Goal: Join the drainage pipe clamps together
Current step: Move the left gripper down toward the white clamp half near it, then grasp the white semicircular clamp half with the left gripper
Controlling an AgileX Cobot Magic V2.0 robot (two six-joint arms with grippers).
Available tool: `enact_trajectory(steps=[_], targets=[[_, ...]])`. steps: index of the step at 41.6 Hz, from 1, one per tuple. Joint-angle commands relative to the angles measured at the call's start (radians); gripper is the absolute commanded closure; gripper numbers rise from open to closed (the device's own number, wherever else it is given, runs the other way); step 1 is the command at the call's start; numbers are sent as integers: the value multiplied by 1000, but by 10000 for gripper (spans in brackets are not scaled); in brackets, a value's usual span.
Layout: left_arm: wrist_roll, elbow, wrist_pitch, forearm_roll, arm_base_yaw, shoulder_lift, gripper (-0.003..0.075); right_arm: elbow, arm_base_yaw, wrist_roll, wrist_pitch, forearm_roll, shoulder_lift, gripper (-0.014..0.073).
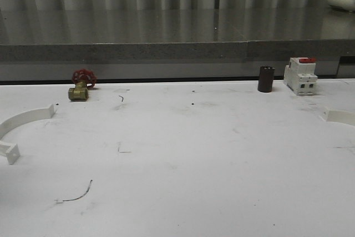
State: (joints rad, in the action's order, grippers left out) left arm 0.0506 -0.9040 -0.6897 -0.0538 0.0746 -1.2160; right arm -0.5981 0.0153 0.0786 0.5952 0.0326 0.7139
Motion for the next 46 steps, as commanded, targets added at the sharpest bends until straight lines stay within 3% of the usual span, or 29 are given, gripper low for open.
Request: enact_trajectory(steps=[1,10,19,33,46], targets=[[6,-73,37,4,8,-89,281,-33,-5,-4,-62,-2,3,174],[6,-125,68,4,8,-300,281,-33,-5,-4,-62,-2,3,174],[6,-128,202,4,8,-471,281,-33,-5,-4,-62,-2,3,174],[6,-193,240,14,8,-592,286,-33,-5,-4,-62,-2,3,174],[6,-207,257,16,8,-597,535,-33,-5,-4,-62,-2,3,174]])
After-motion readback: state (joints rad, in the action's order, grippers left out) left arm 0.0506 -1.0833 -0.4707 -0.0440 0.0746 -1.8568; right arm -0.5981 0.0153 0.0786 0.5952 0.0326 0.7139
